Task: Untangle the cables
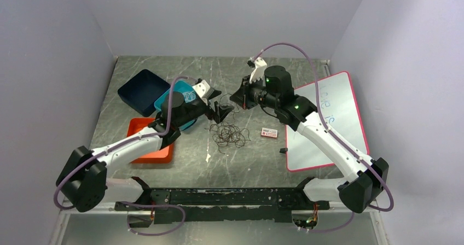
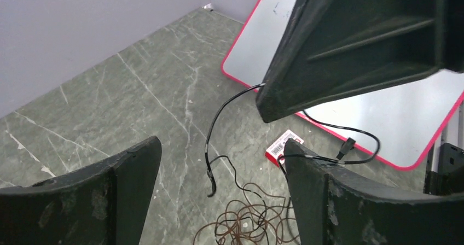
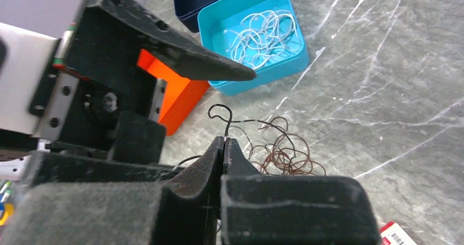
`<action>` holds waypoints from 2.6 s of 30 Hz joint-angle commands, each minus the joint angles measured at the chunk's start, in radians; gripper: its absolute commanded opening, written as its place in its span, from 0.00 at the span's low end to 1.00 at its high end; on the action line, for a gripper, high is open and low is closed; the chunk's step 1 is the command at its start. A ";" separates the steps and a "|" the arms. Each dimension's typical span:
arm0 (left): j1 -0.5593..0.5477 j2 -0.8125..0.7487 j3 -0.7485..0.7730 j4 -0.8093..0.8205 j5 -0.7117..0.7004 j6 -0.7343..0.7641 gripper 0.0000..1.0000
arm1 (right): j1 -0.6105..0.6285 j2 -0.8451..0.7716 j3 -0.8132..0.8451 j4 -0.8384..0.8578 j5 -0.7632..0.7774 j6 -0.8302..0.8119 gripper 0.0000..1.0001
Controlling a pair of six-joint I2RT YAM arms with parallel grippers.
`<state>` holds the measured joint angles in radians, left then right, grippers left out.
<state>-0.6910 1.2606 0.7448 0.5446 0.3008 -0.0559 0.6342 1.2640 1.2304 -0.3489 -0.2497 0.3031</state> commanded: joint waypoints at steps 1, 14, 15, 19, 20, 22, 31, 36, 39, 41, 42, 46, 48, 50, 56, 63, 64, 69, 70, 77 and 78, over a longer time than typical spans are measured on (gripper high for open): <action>-0.009 0.059 0.045 0.101 0.011 -0.029 0.81 | -0.007 -0.005 0.033 0.025 -0.040 0.038 0.00; -0.008 0.185 0.032 0.196 0.177 -0.176 0.29 | -0.006 0.004 0.129 0.007 -0.021 0.017 0.00; -0.009 0.186 0.022 0.205 0.177 -0.184 0.29 | -0.007 0.005 0.138 0.008 -0.021 0.017 0.00; -0.009 0.198 -0.006 0.233 0.193 -0.215 0.31 | -0.007 -0.009 0.166 0.037 -0.019 0.032 0.00; -0.008 0.205 -0.013 0.244 0.204 -0.228 0.31 | -0.007 -0.015 0.168 0.053 -0.018 0.037 0.00; -0.010 0.227 -0.036 0.288 0.230 -0.268 0.32 | -0.006 -0.029 0.169 0.079 -0.015 0.046 0.00; -0.034 0.316 -0.124 0.466 0.258 -0.397 0.34 | -0.007 -0.087 0.171 0.162 -0.011 0.078 0.00; -0.053 0.354 -0.134 0.473 0.256 -0.396 0.33 | -0.006 -0.101 0.199 0.180 -0.002 0.078 0.00; -0.058 0.377 -0.148 0.485 0.246 -0.397 0.33 | -0.007 -0.107 0.230 0.183 0.002 0.071 0.00; -0.060 0.392 -0.157 0.496 0.241 -0.400 0.33 | -0.007 -0.105 0.263 0.179 0.000 0.065 0.00; -0.061 0.400 -0.161 0.500 0.239 -0.401 0.33 | -0.007 -0.105 0.281 0.177 0.000 0.060 0.00; -0.062 0.424 -0.169 0.513 0.241 -0.403 0.33 | -0.007 -0.101 0.341 0.159 0.014 0.043 0.00; -0.063 0.430 -0.173 0.514 0.242 -0.402 0.32 | -0.007 -0.099 0.366 0.150 0.030 0.030 0.00; -0.062 0.431 -0.179 0.514 0.242 -0.401 0.32 | -0.007 -0.100 0.384 0.147 0.048 0.014 0.00; -0.063 0.424 -0.201 0.506 0.236 -0.392 0.31 | -0.007 -0.100 0.443 0.134 0.127 -0.044 0.00; -0.064 0.430 -0.218 0.511 0.233 -0.393 0.30 | -0.007 -0.100 0.514 0.157 0.233 -0.101 0.00; -0.064 0.432 -0.220 0.513 0.233 -0.395 0.30 | -0.007 -0.098 0.523 0.167 0.248 -0.108 0.00; -0.065 0.439 -0.220 0.516 0.236 -0.400 0.29 | -0.006 -0.086 0.570 0.220 0.299 -0.140 0.00; -0.065 0.439 -0.222 0.516 0.236 -0.400 0.29 | -0.007 -0.082 0.578 0.227 0.303 -0.146 0.00; -0.064 0.412 -0.229 0.494 0.220 -0.394 0.29 | -0.006 -0.062 0.599 0.226 0.314 -0.165 0.00; -0.064 0.405 -0.229 0.489 0.214 -0.391 0.29 | -0.007 -0.064 0.590 0.224 0.314 -0.166 0.00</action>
<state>-0.7483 1.6924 0.5262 1.0027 0.5255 -0.4606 0.6342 1.1923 1.8225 -0.1356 0.0444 0.1612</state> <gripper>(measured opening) 0.288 0.013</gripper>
